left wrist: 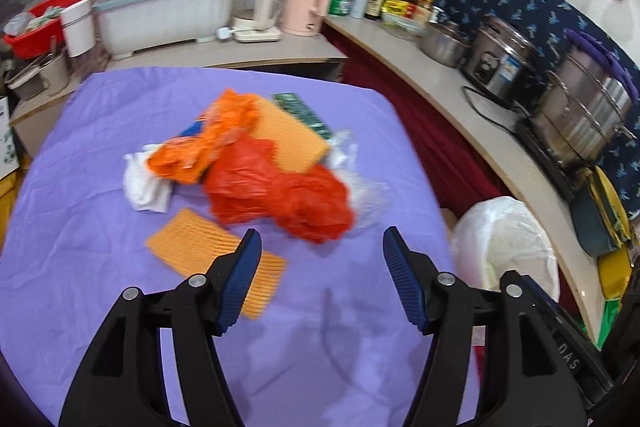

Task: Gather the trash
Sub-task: 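Move both open tools back over the remaining trash on the table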

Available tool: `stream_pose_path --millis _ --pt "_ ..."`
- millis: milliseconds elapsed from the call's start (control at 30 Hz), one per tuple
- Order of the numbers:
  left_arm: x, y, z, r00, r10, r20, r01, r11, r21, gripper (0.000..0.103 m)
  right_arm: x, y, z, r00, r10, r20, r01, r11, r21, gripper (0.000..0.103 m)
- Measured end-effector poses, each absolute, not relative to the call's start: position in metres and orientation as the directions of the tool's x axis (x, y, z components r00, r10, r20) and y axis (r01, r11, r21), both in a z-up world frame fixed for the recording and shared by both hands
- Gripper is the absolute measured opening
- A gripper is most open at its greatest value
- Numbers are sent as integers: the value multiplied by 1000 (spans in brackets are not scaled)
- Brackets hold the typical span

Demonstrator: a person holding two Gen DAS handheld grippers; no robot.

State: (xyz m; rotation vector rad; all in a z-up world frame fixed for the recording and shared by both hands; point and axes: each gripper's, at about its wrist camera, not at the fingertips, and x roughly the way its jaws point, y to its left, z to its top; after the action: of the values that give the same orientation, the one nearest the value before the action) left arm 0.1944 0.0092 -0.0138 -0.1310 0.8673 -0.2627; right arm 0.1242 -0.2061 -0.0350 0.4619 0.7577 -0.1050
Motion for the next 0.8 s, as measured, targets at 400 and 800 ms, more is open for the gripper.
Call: stream_pose_path --millis 400,800 --pt "207 103 -44 620 -144 -771 0 983 -184 60 172 -129 -46 686 162 -710 134 930 342 49" --pt "233 154 -68 599 -106 -794 -100 973 -206 66 217 -99 -60 665 158 -730 110 946 306 57"
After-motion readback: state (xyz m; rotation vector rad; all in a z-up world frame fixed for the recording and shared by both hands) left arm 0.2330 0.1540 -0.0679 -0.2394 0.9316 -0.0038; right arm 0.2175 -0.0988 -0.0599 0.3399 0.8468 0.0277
